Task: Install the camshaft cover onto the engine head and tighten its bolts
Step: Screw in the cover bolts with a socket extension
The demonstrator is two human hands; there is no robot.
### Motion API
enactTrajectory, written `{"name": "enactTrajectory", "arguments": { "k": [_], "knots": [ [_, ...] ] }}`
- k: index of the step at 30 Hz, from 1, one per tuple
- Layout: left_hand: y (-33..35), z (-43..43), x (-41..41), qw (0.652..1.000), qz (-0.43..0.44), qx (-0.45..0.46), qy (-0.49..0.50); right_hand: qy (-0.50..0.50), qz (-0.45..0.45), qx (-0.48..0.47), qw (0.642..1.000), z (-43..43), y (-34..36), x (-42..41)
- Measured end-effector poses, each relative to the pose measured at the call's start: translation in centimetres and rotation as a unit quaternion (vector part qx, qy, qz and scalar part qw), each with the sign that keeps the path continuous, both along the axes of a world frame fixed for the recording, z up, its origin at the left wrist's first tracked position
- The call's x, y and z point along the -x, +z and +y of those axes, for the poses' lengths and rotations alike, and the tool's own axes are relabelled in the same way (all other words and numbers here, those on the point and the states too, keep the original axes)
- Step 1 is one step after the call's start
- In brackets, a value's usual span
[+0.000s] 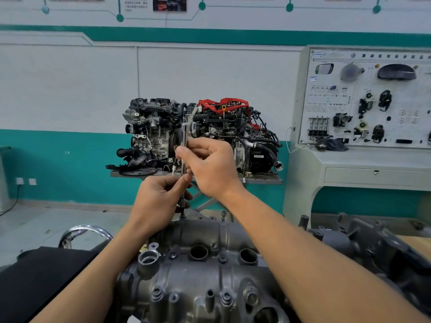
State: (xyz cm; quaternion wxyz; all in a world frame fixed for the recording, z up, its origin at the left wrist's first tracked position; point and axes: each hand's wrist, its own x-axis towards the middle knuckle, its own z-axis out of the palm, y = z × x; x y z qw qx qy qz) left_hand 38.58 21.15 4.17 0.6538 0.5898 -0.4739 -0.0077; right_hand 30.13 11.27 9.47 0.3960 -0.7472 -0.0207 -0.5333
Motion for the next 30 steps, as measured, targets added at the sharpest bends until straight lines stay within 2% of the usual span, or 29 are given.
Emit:
{"name": "enactTrajectory", "arguments": {
  "k": [3, 5, 9, 12, 19, 25, 30],
  "knots": [
    [1.3, 0.9, 0.9, 0.999, -0.033, 0.041, -0.008, 0.05, -0.056, -0.028, 0.997, 0.1, 0.8, 0.5],
    [2.5, 0.8, 1.1, 0.998, -0.054, 0.007, 0.006, 0.067, -0.059, -0.051, 0.995, -0.2, 1.5, 1.1],
    [5.2, -1.1, 1.6, 0.983, -0.131, -0.131, -0.001, -0.032, -0.012, -0.008, 0.999, -1.7, 3.1, 2.4],
    [6.0, -2.7, 2.5, 0.978, -0.147, -0.149, -0.02, -0.087, 0.031, 0.024, 0.995, -3.2, 4.4, 3.5],
    [3.5, -4.9, 3.6, 0.961, -0.185, -0.203, 0.032, -0.052, 0.101, 0.044, 0.993, -5.5, 1.1, 5.3],
    [3.1, -4.4, 3.7, 0.955, -0.231, -0.172, 0.074, -0.015, 0.055, 0.027, 0.998, -5.7, 0.5, 5.3],
    [3.2, -4.2, 3.9, 0.966, -0.21, -0.149, 0.041, -0.006, 0.034, 0.03, 0.999, -5.9, 0.6, 5.6]
  ]
}}
